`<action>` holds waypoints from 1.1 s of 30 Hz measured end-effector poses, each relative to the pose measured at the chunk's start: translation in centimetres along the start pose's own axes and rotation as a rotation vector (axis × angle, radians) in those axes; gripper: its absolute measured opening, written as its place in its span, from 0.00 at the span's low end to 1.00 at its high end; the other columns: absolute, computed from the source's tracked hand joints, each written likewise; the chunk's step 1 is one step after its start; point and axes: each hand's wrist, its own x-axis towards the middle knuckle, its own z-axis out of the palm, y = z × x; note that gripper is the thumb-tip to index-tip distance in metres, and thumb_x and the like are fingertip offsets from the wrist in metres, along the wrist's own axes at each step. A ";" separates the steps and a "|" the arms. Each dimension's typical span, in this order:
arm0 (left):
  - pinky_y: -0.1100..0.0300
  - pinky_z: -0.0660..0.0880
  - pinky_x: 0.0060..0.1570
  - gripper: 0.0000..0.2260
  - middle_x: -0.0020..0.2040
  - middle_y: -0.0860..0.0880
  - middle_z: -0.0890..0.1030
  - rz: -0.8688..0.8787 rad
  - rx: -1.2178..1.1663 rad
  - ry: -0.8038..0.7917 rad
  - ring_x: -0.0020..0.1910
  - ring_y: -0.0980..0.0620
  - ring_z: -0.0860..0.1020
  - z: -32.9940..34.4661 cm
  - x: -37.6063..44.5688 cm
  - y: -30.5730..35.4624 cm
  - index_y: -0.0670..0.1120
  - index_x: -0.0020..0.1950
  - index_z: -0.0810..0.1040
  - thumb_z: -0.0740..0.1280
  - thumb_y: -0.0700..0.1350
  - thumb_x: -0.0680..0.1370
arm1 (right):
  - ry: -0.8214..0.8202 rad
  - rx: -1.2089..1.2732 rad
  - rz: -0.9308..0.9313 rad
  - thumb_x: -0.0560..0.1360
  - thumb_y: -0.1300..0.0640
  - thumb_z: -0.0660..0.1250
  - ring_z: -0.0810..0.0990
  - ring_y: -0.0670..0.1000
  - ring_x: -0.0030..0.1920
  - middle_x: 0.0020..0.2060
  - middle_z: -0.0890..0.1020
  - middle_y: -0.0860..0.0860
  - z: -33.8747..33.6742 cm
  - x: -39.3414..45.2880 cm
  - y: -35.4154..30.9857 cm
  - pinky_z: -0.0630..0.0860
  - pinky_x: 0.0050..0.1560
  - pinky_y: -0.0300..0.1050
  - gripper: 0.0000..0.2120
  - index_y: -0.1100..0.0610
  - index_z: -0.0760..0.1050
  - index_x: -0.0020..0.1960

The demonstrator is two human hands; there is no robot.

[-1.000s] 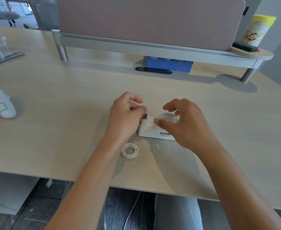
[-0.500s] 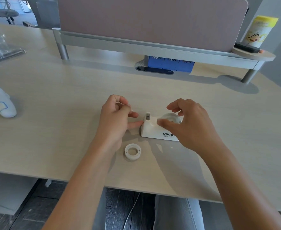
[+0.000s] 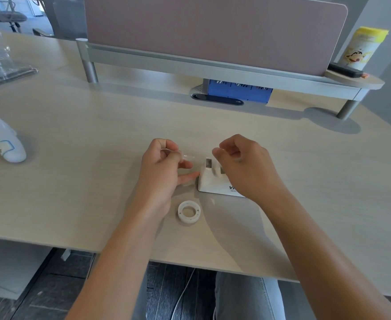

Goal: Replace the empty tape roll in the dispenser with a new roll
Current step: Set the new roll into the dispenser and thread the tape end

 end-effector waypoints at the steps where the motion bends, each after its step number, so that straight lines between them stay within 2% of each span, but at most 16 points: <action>1: 0.41 0.86 0.49 0.07 0.43 0.46 0.73 -0.004 0.004 0.007 0.41 0.48 0.80 0.0 0.0 -0.1 0.42 0.52 0.74 0.60 0.31 0.82 | -0.006 0.007 0.006 0.80 0.42 0.67 0.84 0.52 0.53 0.52 0.84 0.47 0.2 0.0 -0.1 0.84 0.53 0.58 0.17 0.51 0.80 0.62; 3: 0.42 0.86 0.51 0.07 0.42 0.46 0.74 -0.014 0.021 0.022 0.40 0.48 0.80 -0.2 0.3 -0.3 0.42 0.52 0.74 0.61 0.31 0.82 | -0.014 0.005 0.014 0.78 0.41 0.68 0.83 0.51 0.54 0.50 0.84 0.47 0.5 0.0 -0.3 0.84 0.52 0.59 0.17 0.51 0.80 0.61; 6: 0.43 0.85 0.53 0.08 0.41 0.45 0.75 -0.037 0.061 0.034 0.38 0.46 0.78 -0.4 0.6 -0.5 0.43 0.49 0.74 0.61 0.31 0.81 | -0.016 -0.034 0.014 0.77 0.40 0.70 0.82 0.50 0.55 0.51 0.85 0.47 0.7 0.0 -0.4 0.81 0.58 0.55 0.18 0.50 0.80 0.61; 10: 0.47 0.85 0.51 0.07 0.39 0.44 0.75 -0.059 0.111 0.044 0.38 0.46 0.78 -0.7 0.7 -0.8 0.41 0.53 0.75 0.61 0.31 0.80 | -0.005 -0.012 0.010 0.74 0.40 0.75 0.83 0.48 0.54 0.49 0.85 0.44 0.9 -0.1 -0.1 0.81 0.58 0.52 0.19 0.49 0.81 0.59; 14: 0.42 0.84 0.58 0.09 0.38 0.46 0.78 -0.075 0.179 0.052 0.37 0.46 0.82 -0.6 0.4 -0.8 0.42 0.55 0.77 0.61 0.33 0.79 | 0.012 0.007 0.007 0.72 0.39 0.77 0.82 0.47 0.53 0.48 0.85 0.43 1.1 0.1 0.1 0.81 0.58 0.53 0.19 0.48 0.81 0.57; 18: 0.42 0.83 0.59 0.11 0.39 0.47 0.79 -0.045 0.220 0.071 0.39 0.48 0.82 -0.6 -0.3 -0.7 0.42 0.59 0.79 0.62 0.34 0.80 | 0.057 0.050 -0.034 0.78 0.42 0.70 0.83 0.49 0.56 0.55 0.84 0.45 1.1 -0.6 0.4 0.80 0.57 0.51 0.16 0.50 0.81 0.60; 21: 0.41 0.82 0.60 0.14 0.42 0.49 0.79 0.017 0.247 0.077 0.40 0.48 0.81 -0.8 -1.0 -0.9 0.45 0.61 0.80 0.61 0.34 0.80 | 0.120 0.123 -0.047 0.84 0.49 0.62 0.81 0.51 0.61 0.60 0.83 0.51 0.2 -1.5 0.9 0.76 0.52 0.37 0.13 0.53 0.80 0.63; 22: 0.40 0.82 0.58 0.14 0.43 0.50 0.79 0.047 0.268 0.082 0.40 0.49 0.81 -0.8 -1.2 -1.0 0.46 0.61 0.80 0.61 0.35 0.80 | 0.144 0.129 -0.047 0.85 0.50 0.61 0.80 0.51 0.62 0.61 0.83 0.52 -0.1 -1.9 1.2 0.76 0.53 0.37 0.13 0.54 0.79 0.64; 25: 0.39 0.84 0.53 0.14 0.45 0.52 0.80 0.113 0.290 0.139 0.38 0.51 0.82 -1.0 -1.3 -1.1 0.49 0.57 0.82 0.60 0.36 0.81 | 0.177 0.139 -0.033 0.84 0.49 0.62 0.80 0.51 0.64 0.64 0.82 0.51 -1.0 -3.4 2.2 0.76 0.62 0.47 0.15 0.54 0.78 0.67; 27: 0.39 0.83 0.53 0.14 0.46 0.53 0.81 0.155 0.310 0.187 0.43 0.49 0.83 -1.2 -1.2 -1.0 0.51 0.56 0.82 0.60 0.38 0.81 | 0.151 0.124 -0.024 0.83 0.47 0.64 0.79 0.50 0.65 0.67 0.80 0.51 -1.3 -4.3 2.9 0.76 0.63 0.47 0.18 0.53 0.75 0.70; 29: 0.47 0.81 0.56 0.14 0.52 0.50 0.83 0.225 0.388 0.186 0.51 0.47 0.82 -1.2 -1.5 -0.7 0.52 0.57 0.82 0.60 0.39 0.80 | 0.120 0.113 -0.016 0.82 0.47 0.66 0.78 0.50 0.67 0.70 0.78 0.50 -1.5 -5.0 3.4 0.76 0.64 0.49 0.22 0.52 0.72 0.73; 31: 0.61 0.73 0.56 0.16 0.60 0.48 0.82 0.306 0.508 0.107 0.57 0.51 0.80 -0.8 -2.4 -0.6 0.51 0.61 0.82 0.60 0.37 0.81 | 0.094 0.100 -0.005 0.80 0.48 0.69 0.77 0.50 0.69 0.71 0.77 0.49 -1.6 -5.5 3.7 0.76 0.66 0.49 0.26 0.51 0.69 0.76; 33: 0.66 0.66 0.60 0.19 0.66 0.49 0.79 0.374 0.621 0.007 0.65 0.52 0.76 -0.1 -3.5 -0.8 0.51 0.67 0.80 0.61 0.36 0.81 | 0.080 0.078 0.002 0.78 0.50 0.73 0.77 0.52 0.70 0.72 0.77 0.50 -1.6 -6.0 3.7 0.75 0.68 0.49 0.30 0.52 0.68 0.78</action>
